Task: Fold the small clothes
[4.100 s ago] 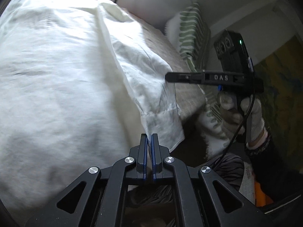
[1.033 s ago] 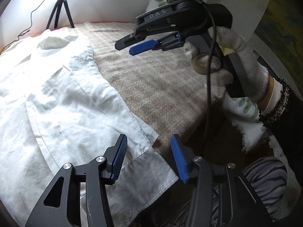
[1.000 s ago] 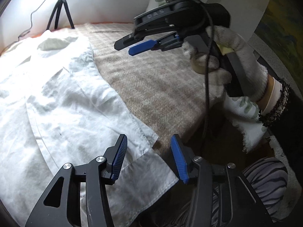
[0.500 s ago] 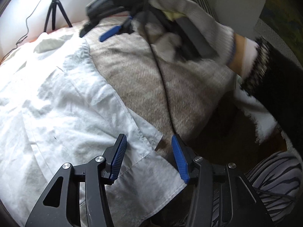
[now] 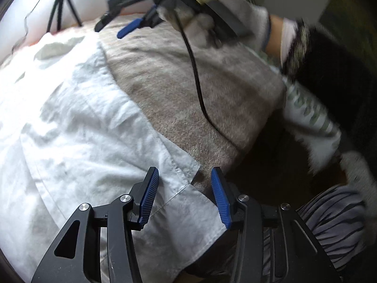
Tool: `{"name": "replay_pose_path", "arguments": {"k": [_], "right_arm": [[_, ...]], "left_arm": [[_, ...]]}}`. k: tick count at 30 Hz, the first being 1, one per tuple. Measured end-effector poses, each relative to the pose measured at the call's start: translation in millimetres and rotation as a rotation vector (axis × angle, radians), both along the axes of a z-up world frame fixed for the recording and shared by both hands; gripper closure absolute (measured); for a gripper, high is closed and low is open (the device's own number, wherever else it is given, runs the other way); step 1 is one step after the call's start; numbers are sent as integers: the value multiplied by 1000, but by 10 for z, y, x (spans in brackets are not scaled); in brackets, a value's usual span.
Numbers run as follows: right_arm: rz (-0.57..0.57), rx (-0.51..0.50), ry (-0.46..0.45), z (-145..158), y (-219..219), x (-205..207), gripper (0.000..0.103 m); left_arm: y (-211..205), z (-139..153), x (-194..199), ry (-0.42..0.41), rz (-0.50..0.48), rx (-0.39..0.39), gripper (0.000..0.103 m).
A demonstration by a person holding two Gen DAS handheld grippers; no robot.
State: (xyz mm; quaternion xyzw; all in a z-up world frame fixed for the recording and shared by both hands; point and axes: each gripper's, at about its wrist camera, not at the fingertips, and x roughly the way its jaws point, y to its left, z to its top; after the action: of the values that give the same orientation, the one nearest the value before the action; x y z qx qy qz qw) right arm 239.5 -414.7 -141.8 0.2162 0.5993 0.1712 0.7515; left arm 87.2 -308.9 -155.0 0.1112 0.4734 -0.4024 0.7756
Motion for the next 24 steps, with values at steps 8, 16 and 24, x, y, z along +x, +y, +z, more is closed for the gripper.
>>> {"name": "replay_pose_path", "arguments": {"k": [8,16,24], "right_arm": [[-8,-10,-22,-29,70,123,42],[-40,58,-41,-256,194,141,42],[-7,-28,-42,-168,459,112,101]], "left_arm": [[-141,-76,-121,-113,-74,46,53],[281,-110,288,88,83,-167,97],[535,80,199,76,119,-277,98]]}}
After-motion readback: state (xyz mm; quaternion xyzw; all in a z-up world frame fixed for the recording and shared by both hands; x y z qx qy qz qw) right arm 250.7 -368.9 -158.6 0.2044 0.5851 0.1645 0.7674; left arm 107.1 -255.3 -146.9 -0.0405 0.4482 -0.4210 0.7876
